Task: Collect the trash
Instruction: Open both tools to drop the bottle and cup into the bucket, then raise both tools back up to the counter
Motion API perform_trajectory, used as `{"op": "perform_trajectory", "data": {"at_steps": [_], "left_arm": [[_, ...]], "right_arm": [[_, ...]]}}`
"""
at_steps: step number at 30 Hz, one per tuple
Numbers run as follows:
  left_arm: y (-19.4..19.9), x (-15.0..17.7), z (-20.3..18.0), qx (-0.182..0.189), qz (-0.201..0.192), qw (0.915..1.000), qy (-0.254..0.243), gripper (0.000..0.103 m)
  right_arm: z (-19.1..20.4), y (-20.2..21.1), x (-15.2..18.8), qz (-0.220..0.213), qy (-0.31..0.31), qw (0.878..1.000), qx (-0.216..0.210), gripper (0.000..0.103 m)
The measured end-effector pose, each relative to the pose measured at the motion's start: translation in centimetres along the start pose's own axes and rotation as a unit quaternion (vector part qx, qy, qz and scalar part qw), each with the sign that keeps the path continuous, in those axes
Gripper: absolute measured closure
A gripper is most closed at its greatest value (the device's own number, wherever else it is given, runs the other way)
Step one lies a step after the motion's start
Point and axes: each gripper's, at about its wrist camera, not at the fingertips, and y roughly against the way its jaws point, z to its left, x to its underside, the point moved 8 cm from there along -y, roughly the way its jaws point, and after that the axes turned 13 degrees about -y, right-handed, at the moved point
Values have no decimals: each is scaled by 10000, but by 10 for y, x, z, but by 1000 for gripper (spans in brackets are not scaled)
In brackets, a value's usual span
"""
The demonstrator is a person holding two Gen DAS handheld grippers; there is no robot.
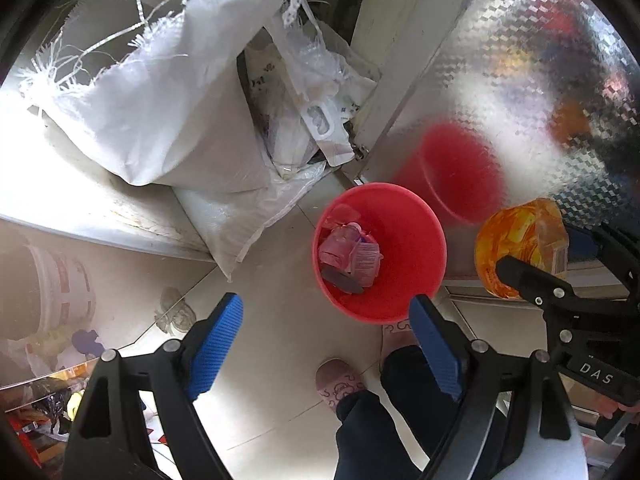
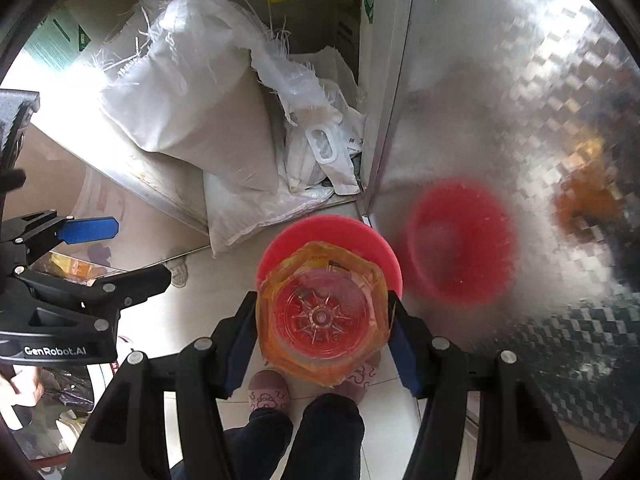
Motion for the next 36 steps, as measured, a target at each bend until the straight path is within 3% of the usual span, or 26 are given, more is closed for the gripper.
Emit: {"op": "perform_trajectory", "data": {"at_steps": [7,11,17,27,36], "left_arm": [[8,4,1,-25,-10,10000,38,19],[20,3,4,-98,-37,9999,-3,19],[58,2,6,-145,-133,9998,71,19],[178,-3,2,-271,-540,9976,351,19],[291,-29,-10,-439,-985,9939,225,18]], "right_arm": [[0,1,1,-31,-32,10000,16,44],[1,6,-1,-95,-13,9999,67,23],[7,31,-6,-182,33,9998,91,19],[30,139,-20,-623,21,9979,150,12],[40,249,-45,-1107,-221,9931,329,11]]}}
